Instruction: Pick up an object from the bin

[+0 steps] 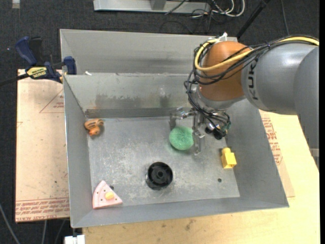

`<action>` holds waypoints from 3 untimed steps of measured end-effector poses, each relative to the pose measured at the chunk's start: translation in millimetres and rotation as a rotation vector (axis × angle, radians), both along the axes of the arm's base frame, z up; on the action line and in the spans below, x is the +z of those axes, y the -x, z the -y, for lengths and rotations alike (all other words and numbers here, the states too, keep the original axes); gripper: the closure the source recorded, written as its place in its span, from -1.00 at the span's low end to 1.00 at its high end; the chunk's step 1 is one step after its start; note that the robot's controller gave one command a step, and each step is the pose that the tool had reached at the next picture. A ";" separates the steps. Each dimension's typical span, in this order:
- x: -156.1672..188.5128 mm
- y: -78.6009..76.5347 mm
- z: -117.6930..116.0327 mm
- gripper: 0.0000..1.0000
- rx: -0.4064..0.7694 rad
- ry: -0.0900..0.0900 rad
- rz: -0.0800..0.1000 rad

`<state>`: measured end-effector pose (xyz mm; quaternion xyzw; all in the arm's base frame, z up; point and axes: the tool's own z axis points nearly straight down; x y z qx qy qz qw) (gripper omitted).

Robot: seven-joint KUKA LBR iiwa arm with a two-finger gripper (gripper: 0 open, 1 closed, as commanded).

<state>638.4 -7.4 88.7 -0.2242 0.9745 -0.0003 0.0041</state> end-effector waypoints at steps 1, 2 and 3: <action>-18.4 6.0 -9.5 1.00 0.070 0.000 -0.005; -18.4 6.0 -9.5 1.00 0.070 0.000 -0.005; 0.9 21.3 -13.2 1.00 0.076 0.000 -0.010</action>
Offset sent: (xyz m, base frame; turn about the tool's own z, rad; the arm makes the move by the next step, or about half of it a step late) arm 0.0000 0.0000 0.0000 0.0000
